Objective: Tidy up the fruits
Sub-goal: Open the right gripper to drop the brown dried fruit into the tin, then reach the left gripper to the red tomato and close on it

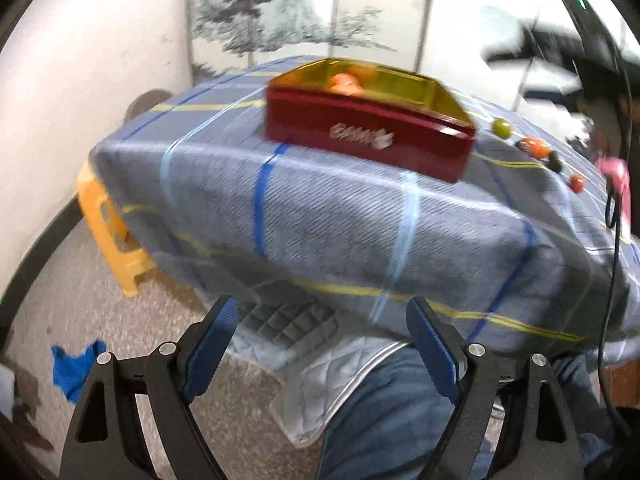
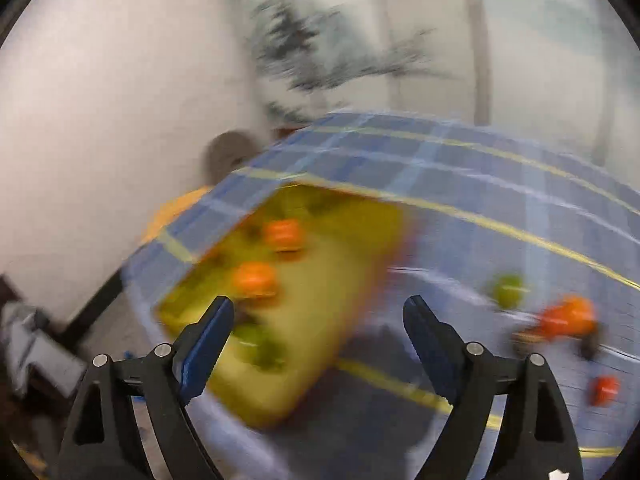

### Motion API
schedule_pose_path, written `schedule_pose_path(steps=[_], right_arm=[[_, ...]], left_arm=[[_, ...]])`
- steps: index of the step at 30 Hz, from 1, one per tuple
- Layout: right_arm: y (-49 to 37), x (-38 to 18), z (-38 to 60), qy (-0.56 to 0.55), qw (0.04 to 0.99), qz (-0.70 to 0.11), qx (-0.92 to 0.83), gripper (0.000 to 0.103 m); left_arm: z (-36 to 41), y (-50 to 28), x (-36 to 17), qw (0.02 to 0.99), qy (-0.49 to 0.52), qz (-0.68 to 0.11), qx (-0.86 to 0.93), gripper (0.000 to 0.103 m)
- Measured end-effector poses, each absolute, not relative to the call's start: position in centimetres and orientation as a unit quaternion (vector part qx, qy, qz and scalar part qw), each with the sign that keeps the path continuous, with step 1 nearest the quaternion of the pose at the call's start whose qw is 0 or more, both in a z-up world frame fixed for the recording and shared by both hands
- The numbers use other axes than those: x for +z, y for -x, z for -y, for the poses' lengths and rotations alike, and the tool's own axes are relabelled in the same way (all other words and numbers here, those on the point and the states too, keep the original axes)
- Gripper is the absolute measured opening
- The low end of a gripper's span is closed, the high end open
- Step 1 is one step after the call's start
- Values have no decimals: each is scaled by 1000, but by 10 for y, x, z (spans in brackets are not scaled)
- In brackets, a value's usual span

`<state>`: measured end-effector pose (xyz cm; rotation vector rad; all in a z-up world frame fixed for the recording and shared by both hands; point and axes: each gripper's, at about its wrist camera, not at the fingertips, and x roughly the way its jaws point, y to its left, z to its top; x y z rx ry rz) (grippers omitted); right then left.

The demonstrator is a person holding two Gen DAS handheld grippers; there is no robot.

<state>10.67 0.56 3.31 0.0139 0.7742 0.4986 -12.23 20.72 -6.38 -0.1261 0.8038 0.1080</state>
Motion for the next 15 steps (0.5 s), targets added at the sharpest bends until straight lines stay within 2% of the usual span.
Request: schedule_pose_path(steps=[5, 8, 15], right_arm=[[-113, 10, 124, -24, 924, -369, 98, 84], [-114, -9, 215, -80, 922, -379, 17, 84], [-105, -33, 324, -174, 914, -364, -45, 85]], left_arm=[[-176, 96, -33, 928, 37, -370, -7, 86], [-143, 69, -7, 935, 20, -350, -52, 86], [-65, -6, 20, 932, -5, -343, -120, 86]])
